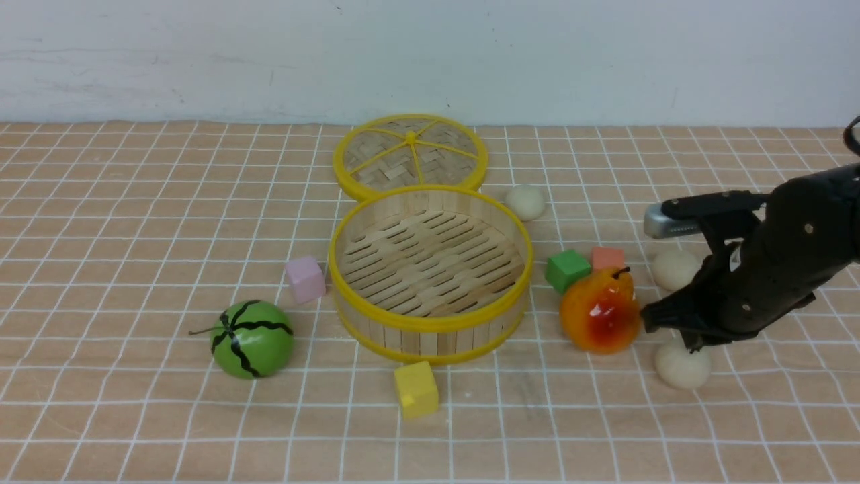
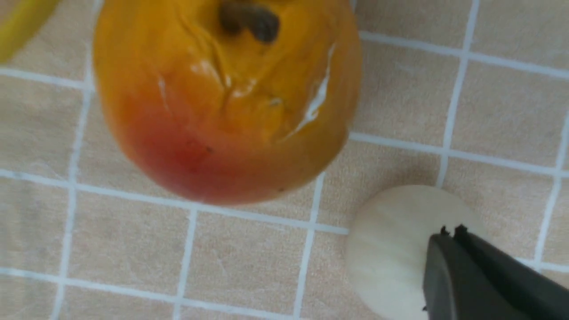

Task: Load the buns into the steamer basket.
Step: Use the right arm to grab a steamed stuffed bun

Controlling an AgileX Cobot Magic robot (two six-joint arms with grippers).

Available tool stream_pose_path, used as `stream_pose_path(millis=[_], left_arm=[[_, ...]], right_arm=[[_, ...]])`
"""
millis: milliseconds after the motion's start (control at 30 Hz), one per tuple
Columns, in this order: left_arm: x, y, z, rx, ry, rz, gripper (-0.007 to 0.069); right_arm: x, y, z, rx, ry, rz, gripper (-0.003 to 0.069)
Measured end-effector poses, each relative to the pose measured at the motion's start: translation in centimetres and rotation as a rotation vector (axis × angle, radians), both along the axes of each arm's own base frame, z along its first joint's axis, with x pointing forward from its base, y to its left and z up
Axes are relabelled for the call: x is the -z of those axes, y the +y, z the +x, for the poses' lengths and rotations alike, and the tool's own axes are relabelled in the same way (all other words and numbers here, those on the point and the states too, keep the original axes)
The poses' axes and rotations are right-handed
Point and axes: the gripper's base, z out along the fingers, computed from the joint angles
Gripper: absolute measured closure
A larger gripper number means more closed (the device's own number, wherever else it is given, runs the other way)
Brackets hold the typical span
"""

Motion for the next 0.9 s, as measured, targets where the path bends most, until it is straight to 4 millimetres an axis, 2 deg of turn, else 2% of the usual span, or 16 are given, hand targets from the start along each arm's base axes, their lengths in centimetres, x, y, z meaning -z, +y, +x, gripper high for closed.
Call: stream_pose_path(millis=[233, 333, 500, 600, 700, 800, 900], left_arm=[[0.0, 0.0, 0.0, 0.000, 0.000, 0.000, 0.0386], [0.0, 0.0, 0.0, 0.000, 0.000, 0.000, 0.0386], [0.0, 0.0, 0.0, 0.000, 0.000, 0.000, 0.0386], [0.0, 0.0, 0.0, 0.000, 0.000, 0.000, 0.0386], [0.0, 0.0, 0.0, 0.000, 0.000, 0.000, 0.0386], [0.0, 0.0, 0.0, 0.000, 0.000, 0.000, 0.0386], [0.0, 0.0, 0.0, 0.000, 0.000, 0.000, 0.0386]], right_arm=[[-3.3, -0.1, -1.1, 0.007, -0.079, 0.030, 0.0679], [-3.6, -0.2, -1.4, 0.011, -0.067, 0.035, 0.0676], [-2.8, 0.0, -1.3, 0.045, -0.021, 0.059, 0.0631], [-1.4, 0.1, -0.9, 0.060, 0.020, 0.056, 0.0564], [0.0, 0.2, -0.4, 0.063, 0.049, 0.050, 0.0468], [0.4, 0.2, -0.1, 0.065, 0.040, 0.052, 0.0411], [0.8, 0.3, 0.2, 0.064, 0.030, 0.051, 0.0394]])
